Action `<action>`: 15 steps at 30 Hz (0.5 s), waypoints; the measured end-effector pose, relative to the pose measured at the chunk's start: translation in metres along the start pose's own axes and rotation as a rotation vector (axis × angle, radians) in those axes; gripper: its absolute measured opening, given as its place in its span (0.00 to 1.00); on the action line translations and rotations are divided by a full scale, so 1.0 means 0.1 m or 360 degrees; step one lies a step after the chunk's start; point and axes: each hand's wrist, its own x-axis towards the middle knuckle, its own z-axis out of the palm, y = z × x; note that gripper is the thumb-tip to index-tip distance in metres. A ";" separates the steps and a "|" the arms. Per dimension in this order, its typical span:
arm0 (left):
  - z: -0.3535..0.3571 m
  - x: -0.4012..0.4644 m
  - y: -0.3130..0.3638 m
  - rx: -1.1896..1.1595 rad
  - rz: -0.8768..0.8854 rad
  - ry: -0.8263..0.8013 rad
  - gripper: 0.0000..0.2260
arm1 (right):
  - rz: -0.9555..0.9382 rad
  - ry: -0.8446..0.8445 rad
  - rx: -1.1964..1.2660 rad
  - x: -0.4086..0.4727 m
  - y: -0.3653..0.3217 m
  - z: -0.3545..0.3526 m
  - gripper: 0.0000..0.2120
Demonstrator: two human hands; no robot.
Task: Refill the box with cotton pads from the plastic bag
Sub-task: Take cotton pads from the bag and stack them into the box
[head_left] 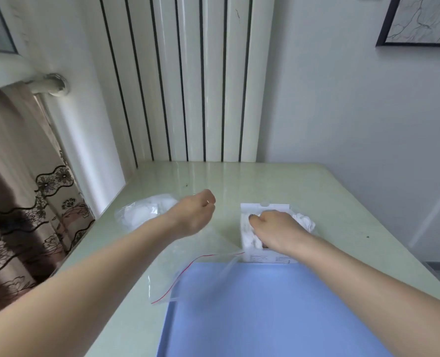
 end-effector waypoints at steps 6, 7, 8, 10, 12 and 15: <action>-0.29 -0.19 -0.63 0.0317 -0.0309 0.0141 0.21 | -0.0793 -0.0065 0.0126 -0.56 -0.29 0.16 0.09; -0.29 -0.22 -0.74 0.0339 -0.0394 0.0133 0.23 | -0.0857 -0.0224 -0.0031 -0.65 -0.31 0.24 0.13; -0.30 -0.26 -0.83 0.0300 -0.0481 0.0129 0.24 | -0.0927 -0.0316 -0.0221 -0.71 -0.32 0.36 0.16; -0.30 -0.34 -0.99 0.0110 -0.0616 0.0152 0.25 | -0.1074 -0.0292 -0.0538 -0.73 -0.32 0.62 0.20; -0.30 -0.40 -1.05 -0.0086 -0.0697 0.0183 0.25 | -0.1157 -0.0224 -0.0628 -0.69 -0.32 0.81 0.26; -0.27 -0.43 -1.13 -0.0385 -0.0778 0.0217 0.25 | -0.1143 -0.0213 -0.0580 -0.59 -0.44 0.95 0.37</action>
